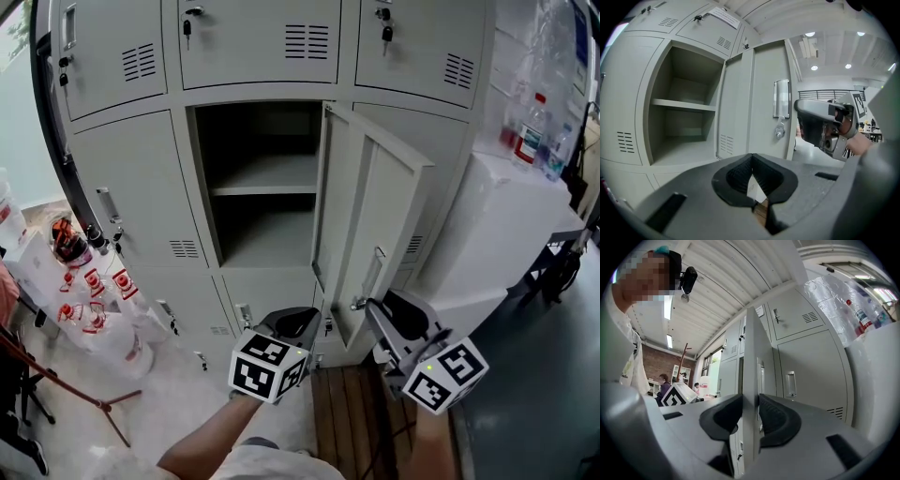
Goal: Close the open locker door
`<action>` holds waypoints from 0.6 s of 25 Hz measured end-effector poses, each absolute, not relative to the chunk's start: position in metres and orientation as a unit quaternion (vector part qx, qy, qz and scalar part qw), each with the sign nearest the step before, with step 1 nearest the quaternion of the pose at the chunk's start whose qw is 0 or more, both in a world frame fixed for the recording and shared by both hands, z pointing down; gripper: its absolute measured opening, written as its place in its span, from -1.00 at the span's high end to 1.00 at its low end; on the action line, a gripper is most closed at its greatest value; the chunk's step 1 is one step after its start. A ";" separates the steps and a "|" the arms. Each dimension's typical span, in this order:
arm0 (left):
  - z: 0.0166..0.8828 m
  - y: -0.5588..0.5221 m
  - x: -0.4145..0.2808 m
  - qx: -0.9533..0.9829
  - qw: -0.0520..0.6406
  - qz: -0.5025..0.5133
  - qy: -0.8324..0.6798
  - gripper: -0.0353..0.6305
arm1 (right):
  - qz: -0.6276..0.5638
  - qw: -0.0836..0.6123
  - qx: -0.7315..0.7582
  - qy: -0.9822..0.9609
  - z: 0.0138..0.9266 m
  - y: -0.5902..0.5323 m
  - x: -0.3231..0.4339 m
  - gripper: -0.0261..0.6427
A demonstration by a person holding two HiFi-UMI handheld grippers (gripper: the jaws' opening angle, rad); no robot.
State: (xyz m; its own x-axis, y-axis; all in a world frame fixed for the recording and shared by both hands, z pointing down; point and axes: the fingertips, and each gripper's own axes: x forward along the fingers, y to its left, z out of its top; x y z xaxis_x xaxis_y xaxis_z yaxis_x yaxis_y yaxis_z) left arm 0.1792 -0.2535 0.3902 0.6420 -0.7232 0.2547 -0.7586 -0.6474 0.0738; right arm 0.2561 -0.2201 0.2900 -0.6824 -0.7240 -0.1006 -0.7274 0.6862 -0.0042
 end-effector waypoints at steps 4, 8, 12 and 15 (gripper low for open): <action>0.392 -0.251 0.169 0.898 0.089 0.102 -0.419 0.87 | 0.018 0.049 -0.388 0.920 0.290 -0.217 0.244 0.60; 0.392 -0.250 0.159 0.894 0.091 0.100 -0.428 0.87 | 0.020 0.051 -0.372 0.926 0.290 -0.215 0.231 0.57; 0.393 -0.251 0.149 0.889 0.092 0.098 -0.437 0.87 | 0.021 0.049 -0.361 0.931 0.290 -0.215 0.220 0.54; 0.391 -0.252 0.143 0.887 0.091 0.095 -0.443 0.88 | 0.022 0.047 -0.354 0.934 0.290 -0.214 0.213 0.53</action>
